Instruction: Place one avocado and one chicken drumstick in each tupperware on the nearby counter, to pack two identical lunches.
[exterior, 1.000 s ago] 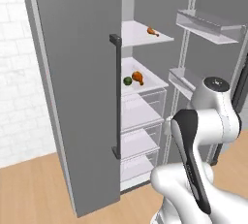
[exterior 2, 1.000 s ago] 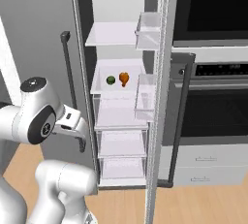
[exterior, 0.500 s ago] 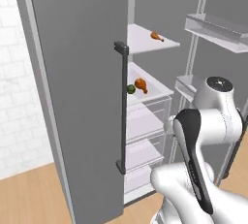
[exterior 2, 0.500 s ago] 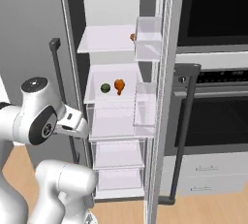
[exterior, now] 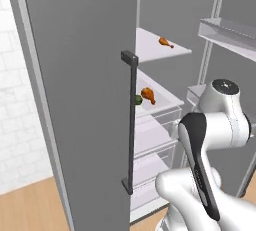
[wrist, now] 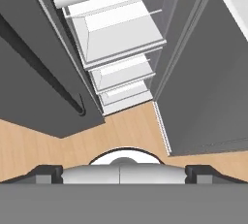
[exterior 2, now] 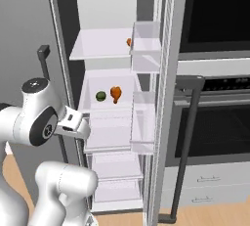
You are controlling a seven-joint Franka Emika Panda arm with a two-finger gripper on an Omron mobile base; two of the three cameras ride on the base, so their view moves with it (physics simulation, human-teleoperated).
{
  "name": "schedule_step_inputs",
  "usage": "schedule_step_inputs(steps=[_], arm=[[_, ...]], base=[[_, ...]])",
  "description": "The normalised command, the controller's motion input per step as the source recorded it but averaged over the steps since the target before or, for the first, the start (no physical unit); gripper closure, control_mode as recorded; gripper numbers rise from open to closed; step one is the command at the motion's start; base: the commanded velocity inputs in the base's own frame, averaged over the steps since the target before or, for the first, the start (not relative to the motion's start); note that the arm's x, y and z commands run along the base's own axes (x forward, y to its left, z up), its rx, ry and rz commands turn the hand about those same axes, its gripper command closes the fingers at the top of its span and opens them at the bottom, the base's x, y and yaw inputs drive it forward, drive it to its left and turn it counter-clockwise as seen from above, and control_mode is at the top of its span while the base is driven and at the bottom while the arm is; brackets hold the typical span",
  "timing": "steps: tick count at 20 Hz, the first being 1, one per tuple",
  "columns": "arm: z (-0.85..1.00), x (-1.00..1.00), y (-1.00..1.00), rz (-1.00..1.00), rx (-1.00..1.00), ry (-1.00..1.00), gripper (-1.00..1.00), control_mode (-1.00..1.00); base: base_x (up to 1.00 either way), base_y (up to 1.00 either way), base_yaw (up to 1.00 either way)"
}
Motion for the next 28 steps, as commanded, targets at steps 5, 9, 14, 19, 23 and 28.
schedule_step_inputs(steps=[5,9,14,19,23,28], arm=[[0.00,0.00,0.00,0.00,0.00,0.00,-1.00,1.00],[0.00,0.00,0.00,0.00,0.00,0.00,-1.00,1.00],[0.00,0.00,0.00,0.00,0.00,0.00,-1.00,1.00],[0.00,0.00,0.00,0.00,0.00,0.00,-1.00,1.00],[0.00,0.00,0.00,0.00,0.00,0.00,-1.00,1.00],[0.00,0.00,0.00,0.00,0.00,0.00,-1.00,1.00]], base=[[0.55,-0.01,-0.24],[0.44,-0.14,-0.20],[0.28,-0.27,-0.10],[0.33,-0.22,-0.08],[0.27,-0.08,-0.06],[0.39,-0.01,-0.01]])
